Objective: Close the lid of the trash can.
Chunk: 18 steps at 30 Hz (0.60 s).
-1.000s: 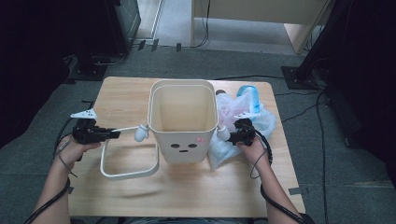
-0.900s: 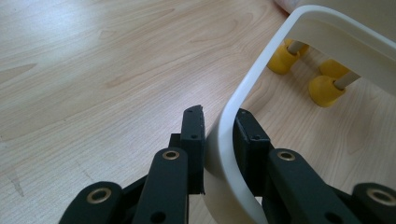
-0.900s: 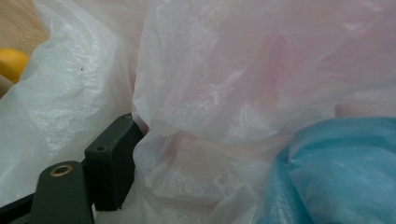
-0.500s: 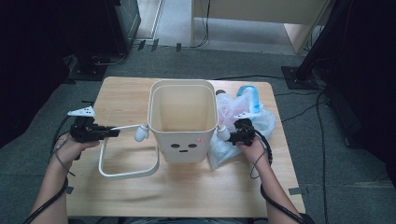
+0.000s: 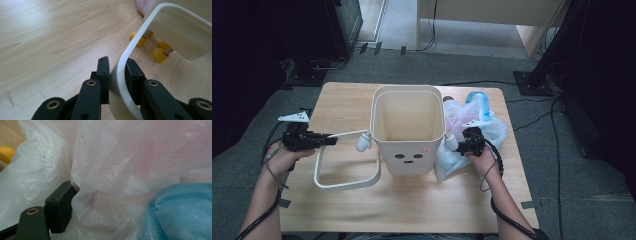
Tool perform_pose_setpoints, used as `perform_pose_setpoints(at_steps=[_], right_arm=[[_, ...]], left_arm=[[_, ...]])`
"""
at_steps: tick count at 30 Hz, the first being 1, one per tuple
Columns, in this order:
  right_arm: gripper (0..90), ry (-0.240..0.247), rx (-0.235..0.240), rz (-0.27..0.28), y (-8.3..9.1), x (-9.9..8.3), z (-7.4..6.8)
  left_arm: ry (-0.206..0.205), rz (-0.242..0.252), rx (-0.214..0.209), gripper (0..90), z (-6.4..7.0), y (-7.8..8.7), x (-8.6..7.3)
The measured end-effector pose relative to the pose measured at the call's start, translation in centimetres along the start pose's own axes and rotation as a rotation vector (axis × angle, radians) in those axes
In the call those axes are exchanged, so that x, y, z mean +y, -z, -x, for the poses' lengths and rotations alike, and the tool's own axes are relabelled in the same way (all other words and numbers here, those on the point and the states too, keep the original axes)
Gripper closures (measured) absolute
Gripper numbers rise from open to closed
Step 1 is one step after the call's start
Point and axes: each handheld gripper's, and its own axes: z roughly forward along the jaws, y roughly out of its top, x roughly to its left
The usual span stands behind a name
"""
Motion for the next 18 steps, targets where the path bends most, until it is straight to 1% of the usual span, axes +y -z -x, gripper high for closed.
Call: perform_pose_setpoints(at_steps=[6,12,18], right_arm=[[21.9,0.0,0.0,0.0,0.0,0.0,0.0],[21.9,0.001,-0.001,0.001,0.0,0.0,0.0],[21.9,0.001,0.001,0.0,0.0,0.0,0.0]], left_arm=[[-0.012,0.002,0.009,76.1,0.3,0.6,0.3],[0.009,0.001,0.01,76.1,0.3,1.1,0.3],[0.004,0.005,0.008,76.1,0.3,1.8,0.3]])
